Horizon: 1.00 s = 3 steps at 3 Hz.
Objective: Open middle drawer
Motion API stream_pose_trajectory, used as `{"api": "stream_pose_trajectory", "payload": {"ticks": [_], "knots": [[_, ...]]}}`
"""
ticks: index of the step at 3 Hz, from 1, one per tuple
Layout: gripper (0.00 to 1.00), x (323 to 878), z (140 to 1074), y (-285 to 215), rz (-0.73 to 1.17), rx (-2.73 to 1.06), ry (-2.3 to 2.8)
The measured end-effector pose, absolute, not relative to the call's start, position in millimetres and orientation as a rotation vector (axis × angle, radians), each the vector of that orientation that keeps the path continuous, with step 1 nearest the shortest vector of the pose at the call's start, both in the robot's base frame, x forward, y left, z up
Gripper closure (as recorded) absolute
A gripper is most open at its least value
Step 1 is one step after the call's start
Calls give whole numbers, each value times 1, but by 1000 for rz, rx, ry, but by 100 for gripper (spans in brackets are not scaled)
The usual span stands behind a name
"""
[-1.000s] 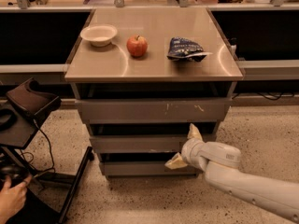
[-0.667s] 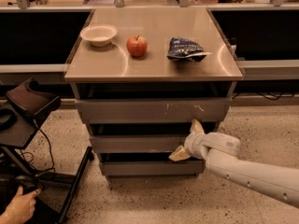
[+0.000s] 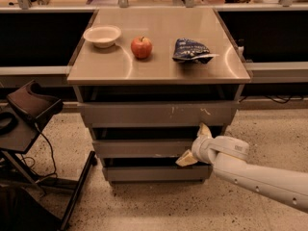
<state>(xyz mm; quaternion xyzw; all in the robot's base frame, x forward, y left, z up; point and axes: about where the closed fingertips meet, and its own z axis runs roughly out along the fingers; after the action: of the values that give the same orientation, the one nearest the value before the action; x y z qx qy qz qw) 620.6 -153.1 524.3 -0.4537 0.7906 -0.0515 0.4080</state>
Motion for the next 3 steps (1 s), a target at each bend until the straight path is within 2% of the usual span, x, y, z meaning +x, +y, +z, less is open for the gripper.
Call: {"api": "stream_pose_trajectory", "payload": {"ticks": [3], "knots": [[0,617,504,-147,-62,-1134,2007]]}}
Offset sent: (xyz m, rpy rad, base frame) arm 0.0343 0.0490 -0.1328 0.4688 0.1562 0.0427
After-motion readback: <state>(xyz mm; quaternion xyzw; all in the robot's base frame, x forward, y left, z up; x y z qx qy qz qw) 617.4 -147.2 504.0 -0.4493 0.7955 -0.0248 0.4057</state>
